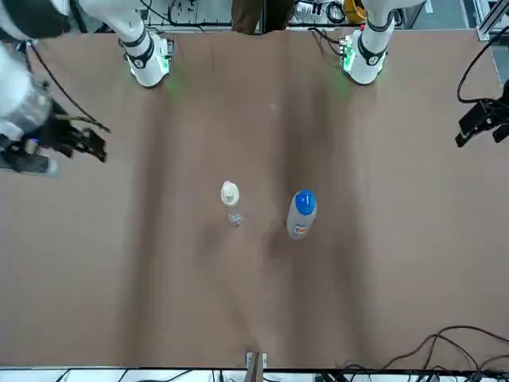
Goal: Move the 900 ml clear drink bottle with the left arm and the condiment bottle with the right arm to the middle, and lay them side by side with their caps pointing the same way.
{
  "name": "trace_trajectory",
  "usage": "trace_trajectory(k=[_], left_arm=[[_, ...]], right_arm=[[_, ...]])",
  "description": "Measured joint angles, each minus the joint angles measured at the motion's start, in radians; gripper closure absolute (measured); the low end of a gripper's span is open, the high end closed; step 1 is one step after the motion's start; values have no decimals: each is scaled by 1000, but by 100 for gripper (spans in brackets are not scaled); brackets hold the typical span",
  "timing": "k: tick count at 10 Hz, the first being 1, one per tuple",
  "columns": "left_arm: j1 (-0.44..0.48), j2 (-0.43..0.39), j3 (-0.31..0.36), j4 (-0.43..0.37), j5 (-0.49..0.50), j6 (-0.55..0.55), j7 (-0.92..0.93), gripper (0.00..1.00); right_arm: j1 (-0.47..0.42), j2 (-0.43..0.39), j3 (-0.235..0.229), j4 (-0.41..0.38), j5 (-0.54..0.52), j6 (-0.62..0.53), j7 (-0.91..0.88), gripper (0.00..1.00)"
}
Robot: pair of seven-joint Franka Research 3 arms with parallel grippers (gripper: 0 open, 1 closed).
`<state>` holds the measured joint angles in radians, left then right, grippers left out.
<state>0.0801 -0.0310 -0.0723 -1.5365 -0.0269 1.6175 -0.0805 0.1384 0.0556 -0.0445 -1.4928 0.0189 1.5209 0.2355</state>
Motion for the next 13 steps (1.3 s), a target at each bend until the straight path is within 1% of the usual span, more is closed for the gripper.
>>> trace_trajectory(k=[2, 3, 4, 5, 6, 7, 9, 13], left_arm=[[0, 2, 1, -8, 0, 2, -1, 0], [-1, 5, 0, -11, 0, 2, -1, 0], [-4, 8, -5, -12, 0, 2, -1, 0], [-7, 11, -11, -13, 0, 2, -1, 0], [-10, 13, -14, -13, 0, 2, -2, 0], [-11, 12, -15, -13, 0, 2, -2, 0], [-10, 13, -14, -14, 0, 1, -2, 0], [-6, 19, -13, -16, 0, 1, -2, 0]], right_arm=[[-72, -93, 4, -67, 0, -16, -57, 1], [-98, -144, 15, -114, 0, -20, -90, 1], [-138, -193, 48, -162, 0, -22, -109, 1], [-179, -229, 91, -194, 0, -25, -127, 1], [-201, -245, 119, -199, 0, -38, -138, 1], [-207, -250, 128, -190, 0, -47, -143, 1], [-212, -242, 128, -163, 0, -48, -147, 1], [-216, -173, 129, -92, -1, -48, -151, 1]])
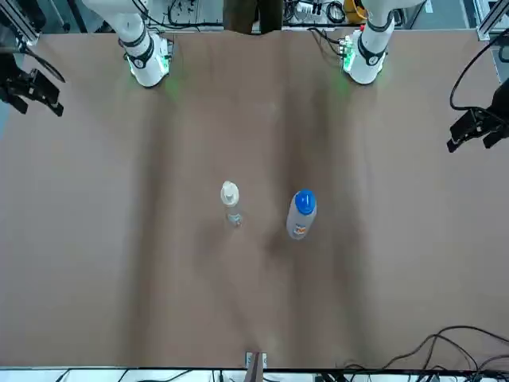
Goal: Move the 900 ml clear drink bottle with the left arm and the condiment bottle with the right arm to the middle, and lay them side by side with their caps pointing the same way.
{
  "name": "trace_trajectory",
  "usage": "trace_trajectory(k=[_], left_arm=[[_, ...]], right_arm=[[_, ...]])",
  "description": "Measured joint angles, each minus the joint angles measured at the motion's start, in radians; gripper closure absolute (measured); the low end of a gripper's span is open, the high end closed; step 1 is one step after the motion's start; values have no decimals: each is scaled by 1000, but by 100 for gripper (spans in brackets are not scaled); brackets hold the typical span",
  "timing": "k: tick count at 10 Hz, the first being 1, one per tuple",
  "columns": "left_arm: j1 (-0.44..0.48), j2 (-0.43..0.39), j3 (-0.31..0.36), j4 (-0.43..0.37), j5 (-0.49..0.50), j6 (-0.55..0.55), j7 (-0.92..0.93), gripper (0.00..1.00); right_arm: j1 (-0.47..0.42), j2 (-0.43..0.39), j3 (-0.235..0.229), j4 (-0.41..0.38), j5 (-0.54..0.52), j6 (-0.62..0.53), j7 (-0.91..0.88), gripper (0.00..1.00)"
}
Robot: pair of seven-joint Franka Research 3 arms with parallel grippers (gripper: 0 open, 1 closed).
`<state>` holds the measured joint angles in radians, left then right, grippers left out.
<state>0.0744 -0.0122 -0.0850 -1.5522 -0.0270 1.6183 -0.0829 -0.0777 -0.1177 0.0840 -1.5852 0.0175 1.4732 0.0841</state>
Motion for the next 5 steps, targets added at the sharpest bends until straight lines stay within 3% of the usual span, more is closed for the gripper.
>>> trace_trajectory(k=[5], left_arm=[[0, 0, 0, 1, 0, 0, 0, 0]], right_arm=[[2, 17, 10, 23, -1, -19, -1, 1]])
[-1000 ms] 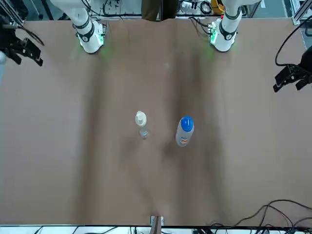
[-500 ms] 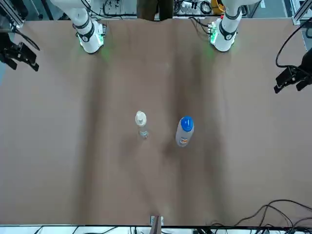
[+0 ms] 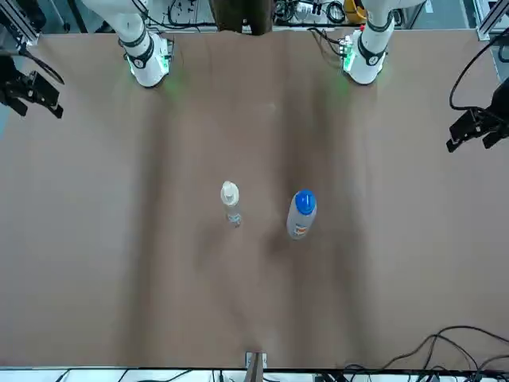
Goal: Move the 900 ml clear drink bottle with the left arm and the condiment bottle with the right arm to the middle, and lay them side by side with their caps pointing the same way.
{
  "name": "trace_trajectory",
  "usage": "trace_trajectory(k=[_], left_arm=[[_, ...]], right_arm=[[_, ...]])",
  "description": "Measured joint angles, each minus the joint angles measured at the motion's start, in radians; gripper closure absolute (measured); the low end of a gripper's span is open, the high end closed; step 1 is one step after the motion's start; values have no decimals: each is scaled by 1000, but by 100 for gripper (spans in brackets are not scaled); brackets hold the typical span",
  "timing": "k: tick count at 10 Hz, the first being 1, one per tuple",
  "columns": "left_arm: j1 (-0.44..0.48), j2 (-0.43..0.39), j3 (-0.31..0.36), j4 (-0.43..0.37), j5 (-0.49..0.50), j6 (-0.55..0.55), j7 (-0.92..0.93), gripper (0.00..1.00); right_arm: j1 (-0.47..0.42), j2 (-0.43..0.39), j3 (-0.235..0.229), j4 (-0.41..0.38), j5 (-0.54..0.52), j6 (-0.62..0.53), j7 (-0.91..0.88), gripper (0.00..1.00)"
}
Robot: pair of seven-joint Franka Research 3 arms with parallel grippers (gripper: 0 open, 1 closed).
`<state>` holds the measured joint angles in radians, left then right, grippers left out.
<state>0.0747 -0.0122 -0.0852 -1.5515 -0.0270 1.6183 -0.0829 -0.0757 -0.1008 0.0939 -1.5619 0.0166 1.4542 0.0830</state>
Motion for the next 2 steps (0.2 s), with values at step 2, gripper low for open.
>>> trace_trajectory(k=[2], left_arm=[[0, 0, 0, 0, 0, 0, 1, 0]], right_arm=[[6, 3, 6, 1, 0, 0, 0, 1]])
